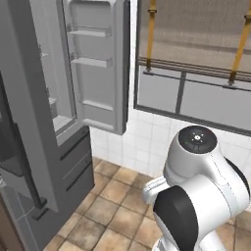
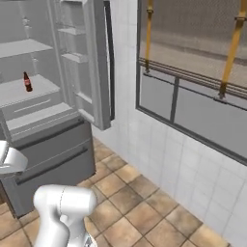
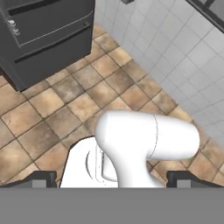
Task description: Open the fridge, grab two sodas, and place both sodas inside the bowl with ice on the dining counter.
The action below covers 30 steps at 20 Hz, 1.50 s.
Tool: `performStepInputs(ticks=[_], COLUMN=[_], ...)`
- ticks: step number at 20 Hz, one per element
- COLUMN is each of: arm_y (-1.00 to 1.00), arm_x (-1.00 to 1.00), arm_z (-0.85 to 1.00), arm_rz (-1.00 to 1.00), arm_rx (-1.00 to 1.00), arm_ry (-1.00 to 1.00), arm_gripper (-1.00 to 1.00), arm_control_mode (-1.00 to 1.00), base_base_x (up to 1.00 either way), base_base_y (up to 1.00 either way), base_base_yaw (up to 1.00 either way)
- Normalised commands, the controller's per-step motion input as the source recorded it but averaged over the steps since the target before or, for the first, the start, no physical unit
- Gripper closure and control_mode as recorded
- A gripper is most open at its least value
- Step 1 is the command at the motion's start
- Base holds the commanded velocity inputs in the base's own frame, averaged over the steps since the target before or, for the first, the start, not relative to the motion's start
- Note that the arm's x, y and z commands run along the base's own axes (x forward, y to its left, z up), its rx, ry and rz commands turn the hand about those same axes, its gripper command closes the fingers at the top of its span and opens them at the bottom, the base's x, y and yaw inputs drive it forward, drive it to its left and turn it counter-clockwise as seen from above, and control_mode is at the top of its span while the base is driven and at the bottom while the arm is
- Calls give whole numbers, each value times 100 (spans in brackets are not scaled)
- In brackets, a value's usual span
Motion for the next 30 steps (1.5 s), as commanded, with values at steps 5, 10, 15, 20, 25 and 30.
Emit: performStepInputs(ticks=[5,10,15,20,25,30], arm_y=[0,0,0,0,0,0], arm_x=[0,0,0,0,0,0], arm_z=[0,0,0,0,0,0], arm_rz=[0,0,0,0,0,0], arm_rx=[0,0,0,0,0,0], arm_ry=[0,0,0,0,0,0], arm_gripper=[-100,-100,-100,-100,-100,-100], arm_control_mode=[100,100,100,100,100,100], base_base_x=[47,54,65,78,60,43], base_base_y=[-55,-51,-44,-28,6,23], base_base_yaw=[41,41,42,42,28,13])
